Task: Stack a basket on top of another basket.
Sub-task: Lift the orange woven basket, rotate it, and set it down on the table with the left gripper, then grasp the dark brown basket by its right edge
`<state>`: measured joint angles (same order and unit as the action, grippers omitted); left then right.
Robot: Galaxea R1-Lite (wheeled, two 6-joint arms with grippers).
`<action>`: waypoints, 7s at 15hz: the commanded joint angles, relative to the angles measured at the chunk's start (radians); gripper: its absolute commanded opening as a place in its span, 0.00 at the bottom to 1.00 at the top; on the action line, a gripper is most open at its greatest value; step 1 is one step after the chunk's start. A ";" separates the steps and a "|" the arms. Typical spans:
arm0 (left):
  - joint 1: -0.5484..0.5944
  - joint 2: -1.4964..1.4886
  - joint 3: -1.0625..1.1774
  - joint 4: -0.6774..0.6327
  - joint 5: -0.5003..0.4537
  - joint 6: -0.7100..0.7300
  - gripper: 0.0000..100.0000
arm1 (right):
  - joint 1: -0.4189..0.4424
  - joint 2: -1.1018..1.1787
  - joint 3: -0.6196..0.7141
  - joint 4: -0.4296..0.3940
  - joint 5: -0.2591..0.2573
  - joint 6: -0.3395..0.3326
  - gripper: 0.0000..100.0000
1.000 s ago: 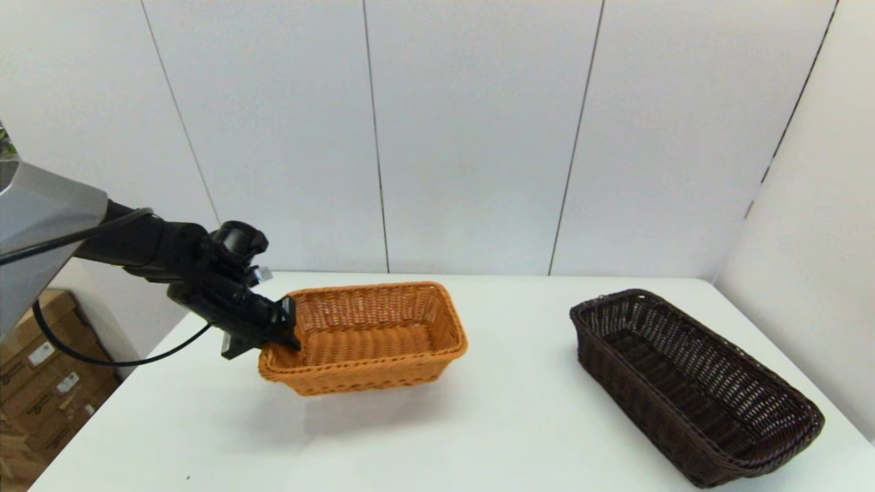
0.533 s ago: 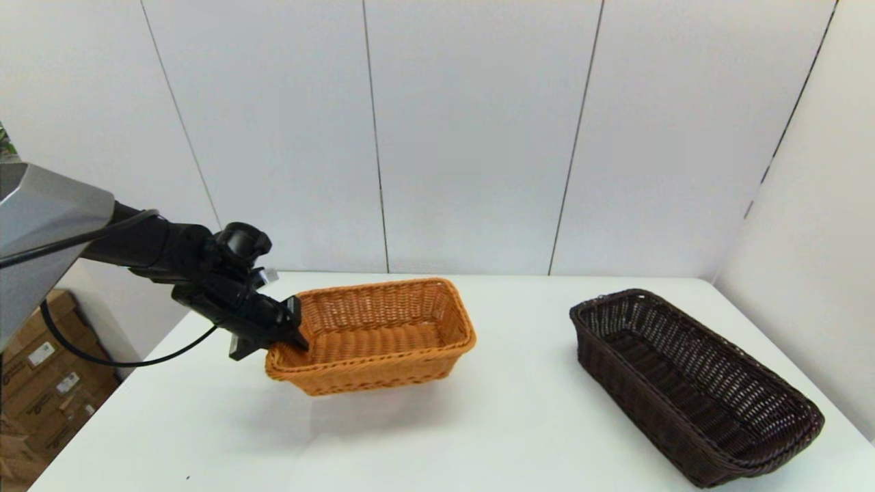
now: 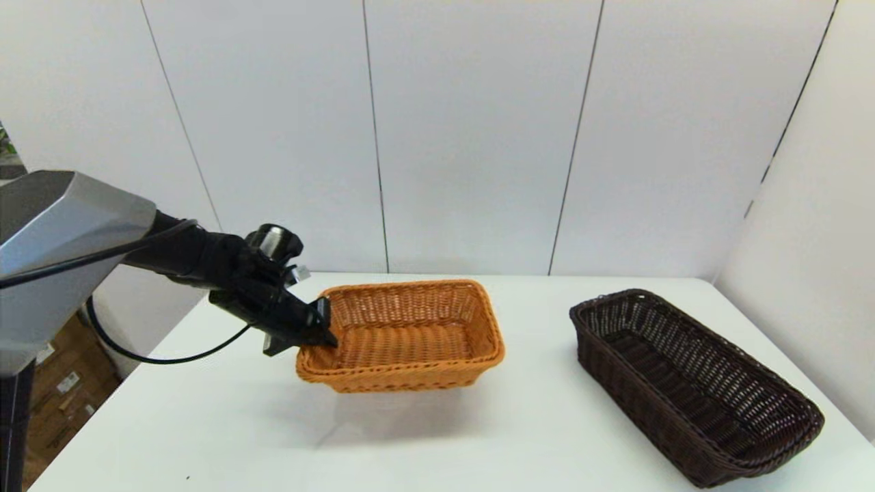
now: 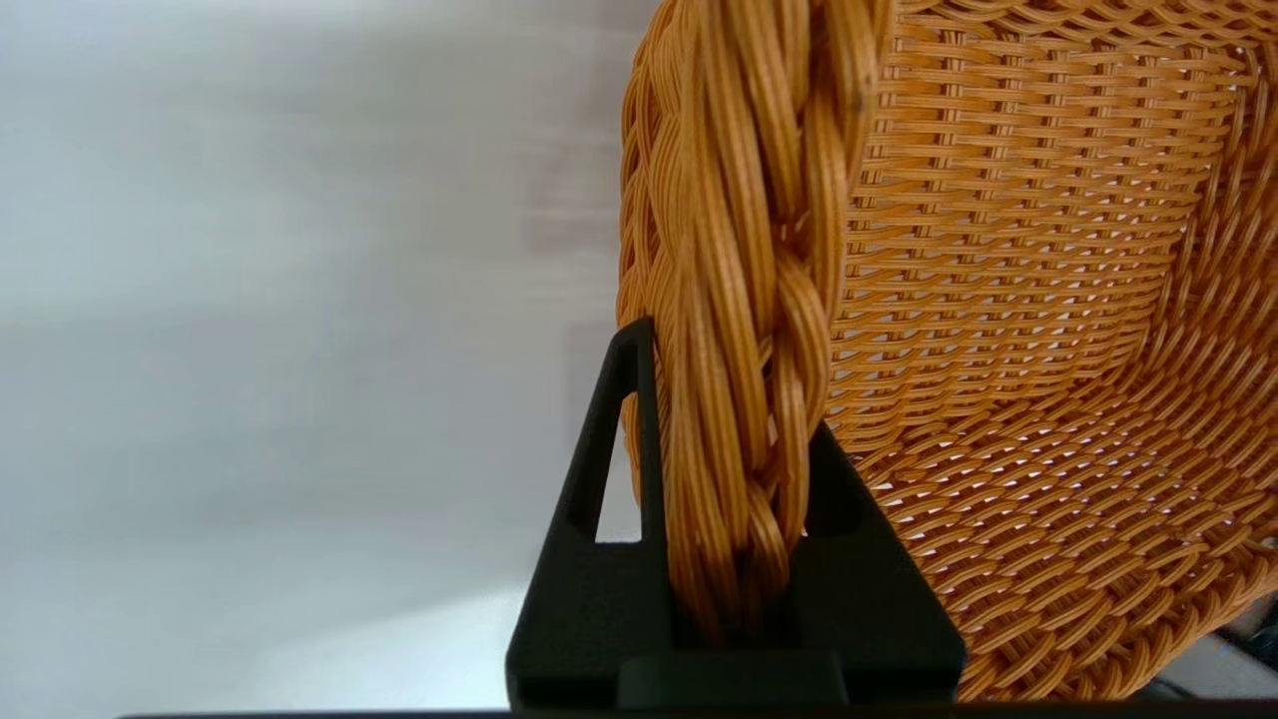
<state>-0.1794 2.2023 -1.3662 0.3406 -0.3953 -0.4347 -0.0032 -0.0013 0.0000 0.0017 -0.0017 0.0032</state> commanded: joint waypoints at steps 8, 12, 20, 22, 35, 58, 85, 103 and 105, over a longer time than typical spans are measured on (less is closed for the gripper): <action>-0.092 0.054 -0.001 -0.088 0.012 -0.032 0.00 | 0.000 0.001 0.000 0.000 0.000 0.000 1.00; -0.100 0.056 -0.001 -0.091 0.018 -0.035 0.00 | 0.000 0.001 0.000 0.000 0.000 0.000 1.00; -0.120 0.071 -0.002 -0.091 0.078 -0.038 0.00 | 0.000 0.001 0.000 0.000 0.000 0.000 1.00; -0.120 0.071 -0.002 -0.091 0.076 -0.039 0.00 | 0.000 0.001 0.000 0.000 0.000 0.000 1.00; -0.132 0.077 -0.008 -0.091 0.082 -0.036 0.00 | 0.000 0.001 0.000 0.000 0.000 0.000 1.00; -0.163 0.122 -0.053 -0.088 0.196 -0.075 0.00 | 0.000 0.001 0.000 0.000 0.000 0.000 1.00; -0.166 0.106 -0.033 -0.091 0.196 -0.035 1.00 | 0.000 0.001 0.000 0.000 0.000 0.000 1.00; -0.186 -0.797 0.458 -0.071 0.201 0.205 1.00 | 0.000 0.001 0.000 0.000 0.000 0.000 1.00; -0.184 -0.937 0.539 -0.006 0.207 0.214 1.00 | 0.000 0.001 0.000 0.000 0.000 0.000 1.00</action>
<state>-0.3628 1.5221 -0.9717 0.2781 -0.1932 -0.2717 -0.0032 -0.0013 0.0000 0.0017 -0.0017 0.0028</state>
